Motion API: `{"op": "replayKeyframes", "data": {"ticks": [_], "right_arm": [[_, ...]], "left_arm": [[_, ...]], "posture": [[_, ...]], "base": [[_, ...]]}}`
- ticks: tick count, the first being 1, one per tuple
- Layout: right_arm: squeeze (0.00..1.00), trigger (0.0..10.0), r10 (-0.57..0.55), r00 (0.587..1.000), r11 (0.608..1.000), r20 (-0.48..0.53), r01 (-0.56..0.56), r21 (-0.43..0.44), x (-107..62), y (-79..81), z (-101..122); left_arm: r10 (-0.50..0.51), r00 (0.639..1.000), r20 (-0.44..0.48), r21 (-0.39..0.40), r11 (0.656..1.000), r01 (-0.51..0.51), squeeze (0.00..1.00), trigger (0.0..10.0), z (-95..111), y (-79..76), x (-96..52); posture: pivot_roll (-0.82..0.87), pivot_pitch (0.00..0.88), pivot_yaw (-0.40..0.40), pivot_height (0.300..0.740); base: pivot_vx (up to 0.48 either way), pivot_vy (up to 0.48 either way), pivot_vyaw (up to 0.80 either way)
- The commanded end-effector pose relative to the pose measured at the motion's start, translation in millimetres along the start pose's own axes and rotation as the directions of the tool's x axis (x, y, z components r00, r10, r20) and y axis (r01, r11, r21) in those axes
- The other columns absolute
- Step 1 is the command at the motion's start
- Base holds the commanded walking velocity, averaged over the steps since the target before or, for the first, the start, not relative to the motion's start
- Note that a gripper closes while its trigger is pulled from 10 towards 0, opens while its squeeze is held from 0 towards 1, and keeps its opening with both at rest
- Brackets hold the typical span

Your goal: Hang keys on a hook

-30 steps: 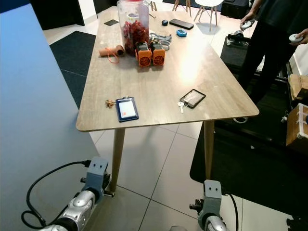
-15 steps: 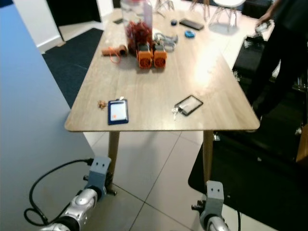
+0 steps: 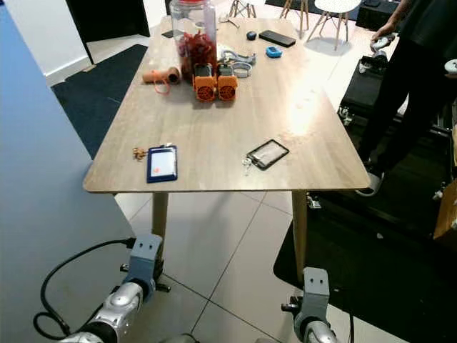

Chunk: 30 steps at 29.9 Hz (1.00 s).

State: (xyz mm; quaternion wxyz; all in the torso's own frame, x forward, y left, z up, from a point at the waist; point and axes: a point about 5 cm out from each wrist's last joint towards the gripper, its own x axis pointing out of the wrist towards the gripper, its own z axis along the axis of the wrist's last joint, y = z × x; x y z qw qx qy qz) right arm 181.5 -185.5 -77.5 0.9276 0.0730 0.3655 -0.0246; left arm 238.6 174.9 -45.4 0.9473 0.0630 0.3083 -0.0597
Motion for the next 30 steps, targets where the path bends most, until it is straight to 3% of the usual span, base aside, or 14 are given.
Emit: {"op": "replayKeyframes", "data": {"ticks": [1, 5, 11, 16, 20, 30], "right_arm": [[0.00, 10.0, -0.001, 1.000, 1.000, -0.022, 0.001, 0.005, -1.3, 0.4, -5.2], [0.00, 10.0, -0.003, 1.000, 1.000, -0.024, 0.003, 0.005, -1.7, -0.2, -6.0], [0.00, 10.0, -0.002, 1.000, 1.000, -0.026, 0.002, 0.002, -1.8, -0.2, -6.3], [0.00, 10.0, -0.001, 1.000, 1.000, -0.024, 0.001, 0.002, -1.6, 0.1, -5.7], [0.00, 10.0, -0.002, 1.000, 1.000, -0.023, 0.002, 0.001, -1.6, -0.5, -5.3], [0.00, 10.0, -0.006, 1.000, 1.000, -0.029, 0.006, -0.002, -2.6, -2.9, -7.0]], "left_arm": [[0.001, 1.000, -0.014, -0.011, 1.000, -0.001, 0.00, 10.0, -1.6, -1.4, 0.1], [-0.006, 1.000, -0.015, -0.007, 1.000, 0.006, 0.00, 10.0, -1.0, -2.3, 0.5], [-0.038, 0.998, -0.045, 0.077, 0.996, 0.041, 0.00, 10.0, -3.7, -6.4, 0.7], [-0.031, 0.999, -0.044, 0.057, 0.998, 0.033, 0.00, 10.0, -3.8, -6.5, 0.7], [-0.009, 0.999, -0.049, 0.017, 1.000, 0.010, 0.00, 10.0, -3.7, -3.2, 0.9], [-0.019, 1.000, -0.017, 0.018, 1.000, 0.019, 0.00, 10.0, 1.7, -3.0, 1.9]], "posture": [[0.06, 0.056, -0.016, 0.740], [0.06, 0.056, -0.016, 0.740], [0.05, 0.054, -0.016, 0.740], [0.05, 0.051, -0.016, 0.740], [0.05, 0.043, -0.014, 0.740], [0.05, 0.032, -0.015, 0.740]], "base": [[0.000, 0.000, 0.00], [0.000, 0.000, 0.00], [0.000, -0.240, 0.00], [0.000, -0.480, 0.00], [0.000, 0.000, 0.00], [0.000, 0.000, 0.00]]}}
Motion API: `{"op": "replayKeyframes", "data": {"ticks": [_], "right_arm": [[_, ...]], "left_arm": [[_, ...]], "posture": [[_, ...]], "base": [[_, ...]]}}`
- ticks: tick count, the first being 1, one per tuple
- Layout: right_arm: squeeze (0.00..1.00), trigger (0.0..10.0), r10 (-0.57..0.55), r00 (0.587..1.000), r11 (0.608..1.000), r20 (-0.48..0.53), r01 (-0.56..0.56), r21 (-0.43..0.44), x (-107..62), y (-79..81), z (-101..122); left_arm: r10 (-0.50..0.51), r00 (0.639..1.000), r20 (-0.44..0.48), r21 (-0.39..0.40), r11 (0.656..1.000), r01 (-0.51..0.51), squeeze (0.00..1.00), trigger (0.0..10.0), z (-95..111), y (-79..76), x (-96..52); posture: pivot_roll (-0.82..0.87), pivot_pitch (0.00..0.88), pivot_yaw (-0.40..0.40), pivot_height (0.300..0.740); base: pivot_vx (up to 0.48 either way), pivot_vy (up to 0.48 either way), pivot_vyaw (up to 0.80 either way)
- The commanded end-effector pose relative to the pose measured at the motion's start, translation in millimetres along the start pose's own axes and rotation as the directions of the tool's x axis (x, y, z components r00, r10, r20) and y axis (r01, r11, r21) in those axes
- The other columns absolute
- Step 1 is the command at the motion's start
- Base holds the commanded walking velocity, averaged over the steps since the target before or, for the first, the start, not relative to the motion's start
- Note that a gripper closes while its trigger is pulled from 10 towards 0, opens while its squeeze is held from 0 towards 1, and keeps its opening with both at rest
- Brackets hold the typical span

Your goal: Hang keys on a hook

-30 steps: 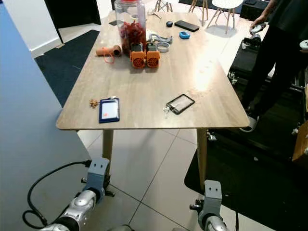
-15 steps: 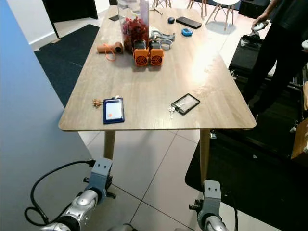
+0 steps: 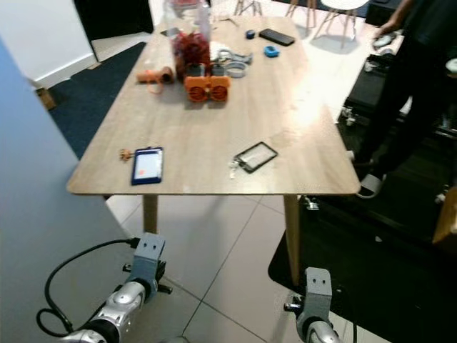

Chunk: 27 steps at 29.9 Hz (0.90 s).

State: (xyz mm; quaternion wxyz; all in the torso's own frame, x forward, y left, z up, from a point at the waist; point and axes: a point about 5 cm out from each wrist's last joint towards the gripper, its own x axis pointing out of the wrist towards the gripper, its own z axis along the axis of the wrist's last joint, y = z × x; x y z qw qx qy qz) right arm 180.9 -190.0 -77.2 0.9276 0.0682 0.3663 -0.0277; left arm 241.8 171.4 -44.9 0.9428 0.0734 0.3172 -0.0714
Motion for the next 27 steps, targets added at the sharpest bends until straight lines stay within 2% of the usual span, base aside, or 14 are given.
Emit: {"op": "replayKeyframes", "data": {"ticks": [1, 4, 10, 19, 21, 25, 27], "right_arm": [[0.00, 10.0, 0.003, 1.000, 1.000, -0.028, -0.003, 0.004, -2.0, 1.1, -7], [0.00, 10.0, 0.000, 1.000, 1.000, -0.021, 0.000, 0.001, -2.1, -2.0, -6], [0.00, 10.0, -0.013, 1.000, 1.000, -0.026, 0.012, -0.002, -3.6, -7.4, -7], [0.00, 10.0, -0.009, 0.999, 1.000, -0.031, 0.009, -0.001, -3.9, -4.3, -9], [0.00, 10.0, -0.005, 1.000, 1.000, -0.031, 0.005, 0.000, -3.2, -2.2, -9], [0.00, 10.0, -0.004, 1.000, 1.000, -0.030, 0.004, 0.001, -2.9, -1.5, -8], [0.00, 10.0, -0.003, 1.000, 1.000, -0.029, 0.003, 0.002, -2.6, -1.7, -8]], "left_arm": [[-0.011, 1.000, 0.018, -0.009, 1.000, 0.011, 0.00, 10.0, 1, -1.4, -0.3], [-0.058, 0.996, 0.062, 0.004, 0.998, 0.058, 0.00, 10.0, 8, -6.2, 1.0], [-0.076, 0.991, 0.108, -0.002, 0.997, 0.076, 0.00, 10.0, 14, -6.8, 0.8], [-0.059, 0.998, 0.039, 0.002, 0.998, 0.059, 0.00, 10.0, 1, -3.0, -1.7], [-0.010, 1.000, -0.015, -0.022, 1.000, 0.009, 0.00, 10.0, -10, 4.0, -4.5], [0.017, 1.000, -0.022, -0.053, 0.998, -0.019, 0.00, 10.0, -13, 7.8, -5.9], [0.039, 0.999, -0.014, -0.099, 0.994, -0.040, 0.00, 10.0, -15, 11.1, -7.2]], "posture": [[0.05, 0.031, -0.015, 0.740], [0.05, 0.030, -0.015, 0.740], [0.05, 0.032, -0.016, 0.740], [0.05, 0.038, -0.019, 0.740], [0.05, 0.041, -0.020, 0.740], [0.05, 0.043, -0.018, 0.740], [0.05, 0.047, -0.023, 0.740]], "base": [[0.000, 0.000, 0.00], [0.000, 0.000, 0.00], [0.000, 0.000, 0.00], [0.000, 0.000, 0.00], [0.000, 0.000, 0.00], [0.000, 0.000, 0.00], [0.000, 0.000, 0.00]]}}
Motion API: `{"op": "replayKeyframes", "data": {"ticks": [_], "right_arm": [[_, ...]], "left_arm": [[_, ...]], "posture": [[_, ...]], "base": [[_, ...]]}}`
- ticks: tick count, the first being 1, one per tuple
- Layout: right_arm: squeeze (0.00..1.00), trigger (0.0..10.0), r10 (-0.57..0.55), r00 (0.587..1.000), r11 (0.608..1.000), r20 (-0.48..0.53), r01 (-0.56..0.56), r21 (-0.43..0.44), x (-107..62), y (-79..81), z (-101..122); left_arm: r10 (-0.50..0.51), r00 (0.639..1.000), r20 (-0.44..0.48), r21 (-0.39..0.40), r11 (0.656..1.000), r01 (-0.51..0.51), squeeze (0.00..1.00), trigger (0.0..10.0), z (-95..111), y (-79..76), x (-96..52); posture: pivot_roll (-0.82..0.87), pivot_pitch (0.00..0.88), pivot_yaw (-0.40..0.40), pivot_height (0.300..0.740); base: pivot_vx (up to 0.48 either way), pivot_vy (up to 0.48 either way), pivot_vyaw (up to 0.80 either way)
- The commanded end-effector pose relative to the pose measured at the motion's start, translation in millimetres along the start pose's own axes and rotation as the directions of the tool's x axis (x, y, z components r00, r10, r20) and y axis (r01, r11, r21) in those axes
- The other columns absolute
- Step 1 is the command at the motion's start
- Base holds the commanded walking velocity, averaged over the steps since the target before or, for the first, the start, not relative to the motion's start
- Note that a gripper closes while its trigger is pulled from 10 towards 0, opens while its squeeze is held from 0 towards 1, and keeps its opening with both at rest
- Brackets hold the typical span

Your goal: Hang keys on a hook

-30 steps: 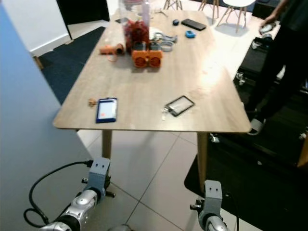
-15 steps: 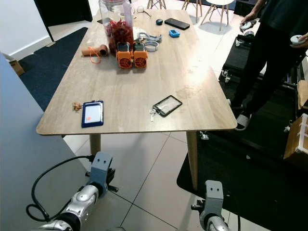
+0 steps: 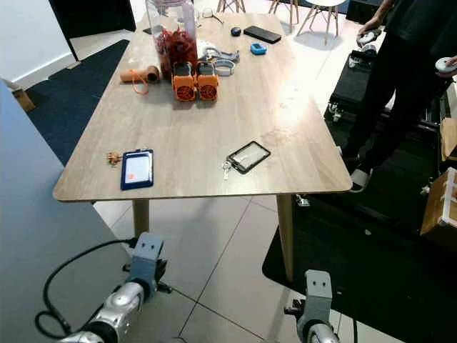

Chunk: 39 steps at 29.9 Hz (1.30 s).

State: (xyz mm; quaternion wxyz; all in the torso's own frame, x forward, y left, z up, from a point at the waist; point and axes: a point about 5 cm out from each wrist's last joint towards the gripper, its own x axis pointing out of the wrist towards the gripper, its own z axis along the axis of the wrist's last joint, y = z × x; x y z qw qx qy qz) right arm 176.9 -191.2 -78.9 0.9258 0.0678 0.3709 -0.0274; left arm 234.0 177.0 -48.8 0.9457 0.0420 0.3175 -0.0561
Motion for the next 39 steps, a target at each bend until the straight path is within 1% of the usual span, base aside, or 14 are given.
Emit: {"op": "replayKeyframes", "data": {"ticks": [1, 5, 9, 19, 34, 37, 38, 39], "right_arm": [[0.00, 10.0, -0.003, 1.000, 1.000, -0.021, 0.003, 0.003, -0.9, -0.2, -3.9], [0.00, 10.0, -0.002, 1.000, 1.000, -0.024, 0.002, 0.001, -1.1, -0.6, -4.4], [0.00, 10.0, -0.001, 1.000, 1.000, -0.025, 0.001, -0.001, -1.0, -0.3, -4.5], [0.00, 10.0, 0.001, 1.000, 1.000, -0.021, -0.001, 0.003, -0.3, 1.9, -3.5], [0.00, 10.0, 0.005, 1.000, 1.000, -0.015, -0.005, 0.003, 0.3, 2.8, -2.1], [0.00, 10.0, 0.005, 1.000, 1.000, -0.016, -0.005, 0.004, 0.1, 3.3, -2.8], [0.00, 10.0, 0.005, 1.000, 1.000, -0.017, -0.005, 0.005, -0.1, 3.4, -3.3], [0.00, 10.0, 0.005, 1.000, 1.000, -0.017, -0.005, 0.005, -0.1, 3.4, -3.3]], "left_arm": [[0.030, 1.000, -0.010, -0.041, 0.999, -0.030, 0.00, 10.0, -5.2, 7.9, -3.0], [0.026, 1.000, -0.005, -0.047, 0.999, -0.027, 0.00, 10.0, -4.4, 7.4, -2.8], [0.021, 1.000, -0.002, -0.048, 0.999, -0.021, 0.00, 10.0, -3.7, 5.6, -2.3], [0.013, 1.000, 0.000, -0.043, 0.999, -0.013, 0.00, 10.0, -2.2, 1.9, -1.1], [0.015, 1.000, 0.013, -0.048, 0.999, -0.014, 0.00, 10.0, 1.2, 1.8, -0.1], [0.013, 1.000, 0.013, -0.045, 0.999, -0.012, 0.00, 10.0, 0.9, 2.0, -0.4], [0.005, 1.000, 0.012, -0.027, 1.000, -0.005, 0.00, 10.0, 0.9, 1.6, -0.4], [0.005, 1.000, 0.012, -0.027, 1.000, -0.005, 0.00, 10.0, 0.9, 1.6, -0.4]], "posture": [[0.05, 0.047, -0.023, 0.740], [0.05, 0.047, -0.024, 0.740], [0.05, 0.048, -0.023, 0.740], [0.06, 0.048, -0.020, 0.740], [0.06, 0.053, -0.019, 0.740], [0.06, 0.054, -0.019, 0.740], [0.06, 0.056, -0.019, 0.740], [0.06, 0.056, -0.019, 0.740]], "base": [[0.000, 0.000, 0.00], [0.000, 0.000, 0.00], [-0.276, 0.000, 0.00], [-0.381, 0.000, 0.00], [-0.398, 0.000, 0.00], [-0.390, 0.000, 0.00], [-0.247, 0.000, 0.00], [-0.247, 0.000, 0.00]]}}
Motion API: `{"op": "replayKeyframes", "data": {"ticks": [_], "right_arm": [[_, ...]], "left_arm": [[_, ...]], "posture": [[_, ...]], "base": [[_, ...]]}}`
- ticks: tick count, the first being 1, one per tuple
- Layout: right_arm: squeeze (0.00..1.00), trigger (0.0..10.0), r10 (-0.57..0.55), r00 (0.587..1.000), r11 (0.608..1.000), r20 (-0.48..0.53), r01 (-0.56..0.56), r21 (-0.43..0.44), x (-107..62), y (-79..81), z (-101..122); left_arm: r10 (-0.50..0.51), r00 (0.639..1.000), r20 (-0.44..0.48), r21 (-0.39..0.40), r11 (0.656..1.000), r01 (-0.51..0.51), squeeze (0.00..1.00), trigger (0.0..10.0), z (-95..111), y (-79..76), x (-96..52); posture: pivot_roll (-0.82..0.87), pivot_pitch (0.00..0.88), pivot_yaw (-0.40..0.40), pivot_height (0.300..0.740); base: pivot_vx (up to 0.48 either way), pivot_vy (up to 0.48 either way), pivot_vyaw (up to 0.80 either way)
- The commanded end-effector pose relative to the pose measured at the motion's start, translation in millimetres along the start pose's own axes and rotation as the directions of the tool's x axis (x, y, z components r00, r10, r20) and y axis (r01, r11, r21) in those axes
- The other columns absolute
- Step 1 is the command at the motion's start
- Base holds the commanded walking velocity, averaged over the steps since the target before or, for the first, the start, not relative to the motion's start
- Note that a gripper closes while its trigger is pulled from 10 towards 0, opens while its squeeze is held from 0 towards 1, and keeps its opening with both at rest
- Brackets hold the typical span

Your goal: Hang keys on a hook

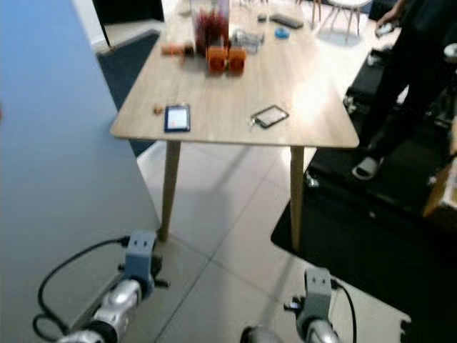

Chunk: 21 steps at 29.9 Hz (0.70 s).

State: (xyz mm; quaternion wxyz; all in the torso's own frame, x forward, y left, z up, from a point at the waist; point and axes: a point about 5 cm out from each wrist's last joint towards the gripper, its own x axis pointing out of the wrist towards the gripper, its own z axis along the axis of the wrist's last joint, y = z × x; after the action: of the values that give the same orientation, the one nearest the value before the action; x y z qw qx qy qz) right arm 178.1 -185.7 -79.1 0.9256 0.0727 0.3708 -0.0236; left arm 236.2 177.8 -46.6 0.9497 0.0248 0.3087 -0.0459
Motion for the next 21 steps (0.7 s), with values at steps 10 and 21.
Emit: {"op": "replayKeyframes", "data": {"ticks": [10, 21], "right_arm": [[0.00, 10.0, -0.008, 1.000, 1.000, -0.019, 0.008, -0.001, -2.0, -2.6, -5.1], [0.00, 10.0, -0.006, 1.000, 1.000, -0.019, 0.006, 0.003, -1.9, -1.0, -5.6]], "left_arm": [[-0.059, 0.998, 0.020, 0.064, 0.996, 0.058, 0.00, 10.0, 0.0, -4.0, -1.4], [-0.063, 0.998, 0.030, 0.057, 0.997, 0.061, 0.00, 10.0, 1.0, -3.5, -1.5]], "posture": [[0.06, 0.057, -0.018, 0.740], [0.06, 0.059, -0.017, 0.740]], "base": [[0.000, 0.000, 0.00], [0.000, 0.000, 0.00]]}}
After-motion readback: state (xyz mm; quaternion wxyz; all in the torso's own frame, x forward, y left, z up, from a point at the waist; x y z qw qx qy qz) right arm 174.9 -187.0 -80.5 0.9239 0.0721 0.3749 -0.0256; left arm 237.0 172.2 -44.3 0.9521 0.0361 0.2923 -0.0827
